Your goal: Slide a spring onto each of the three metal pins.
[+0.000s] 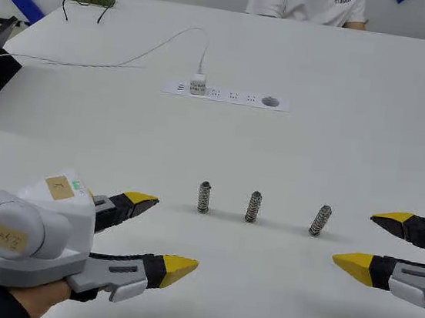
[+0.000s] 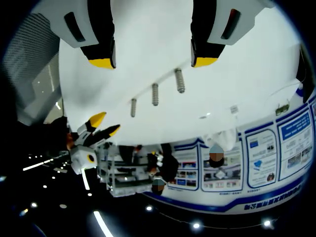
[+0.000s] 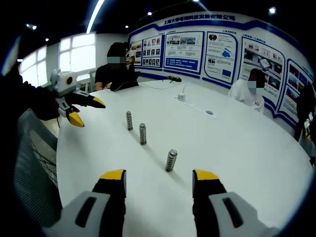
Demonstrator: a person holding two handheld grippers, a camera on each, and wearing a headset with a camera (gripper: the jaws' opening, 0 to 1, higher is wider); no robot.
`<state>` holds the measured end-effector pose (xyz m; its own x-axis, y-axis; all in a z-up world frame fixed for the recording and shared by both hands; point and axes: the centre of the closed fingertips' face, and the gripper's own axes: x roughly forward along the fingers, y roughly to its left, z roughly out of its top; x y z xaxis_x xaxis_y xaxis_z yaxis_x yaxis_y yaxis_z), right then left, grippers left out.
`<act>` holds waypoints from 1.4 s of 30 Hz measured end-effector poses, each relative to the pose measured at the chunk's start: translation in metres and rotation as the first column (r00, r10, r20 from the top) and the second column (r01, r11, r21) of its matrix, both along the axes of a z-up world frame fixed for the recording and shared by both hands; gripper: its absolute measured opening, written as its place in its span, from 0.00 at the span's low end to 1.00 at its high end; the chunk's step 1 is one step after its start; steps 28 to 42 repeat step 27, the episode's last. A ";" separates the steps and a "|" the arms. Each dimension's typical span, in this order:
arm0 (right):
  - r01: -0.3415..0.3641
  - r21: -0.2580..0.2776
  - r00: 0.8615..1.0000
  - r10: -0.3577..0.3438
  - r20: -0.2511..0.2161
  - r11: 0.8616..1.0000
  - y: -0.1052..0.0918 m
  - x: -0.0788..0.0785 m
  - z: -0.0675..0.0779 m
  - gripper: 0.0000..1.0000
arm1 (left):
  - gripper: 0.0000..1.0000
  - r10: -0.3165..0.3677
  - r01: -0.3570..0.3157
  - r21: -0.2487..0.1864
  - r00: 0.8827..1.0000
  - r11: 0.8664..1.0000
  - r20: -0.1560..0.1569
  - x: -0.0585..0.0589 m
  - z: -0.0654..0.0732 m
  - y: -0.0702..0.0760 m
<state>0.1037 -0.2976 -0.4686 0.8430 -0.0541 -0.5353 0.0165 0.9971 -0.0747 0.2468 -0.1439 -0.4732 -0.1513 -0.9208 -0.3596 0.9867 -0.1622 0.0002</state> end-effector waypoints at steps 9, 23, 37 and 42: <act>0.023 0.011 0.999 -0.024 0.034 1.000 -0.003 -0.001 0.000 0.62 | 0.63 0.003 -0.003 0.000 1.000 1.000 -0.007 0.002 -0.002 -0.001; 0.025 0.012 0.998 -0.025 0.059 1.000 -0.003 -0.003 -0.004 0.65 | 0.65 0.002 -0.002 0.001 1.000 1.000 -0.010 0.003 -0.005 -0.002; 0.022 0.015 0.998 -0.023 0.056 1.000 -0.003 -0.004 -0.007 0.65 | 0.66 0.006 -0.006 0.002 1.000 1.000 -0.011 0.005 -0.005 -0.002; 0.022 0.015 0.998 -0.023 0.056 1.000 -0.003 -0.004 -0.007 0.65 | 0.66 0.006 -0.006 0.002 1.000 1.000 -0.011 0.005 -0.005 -0.002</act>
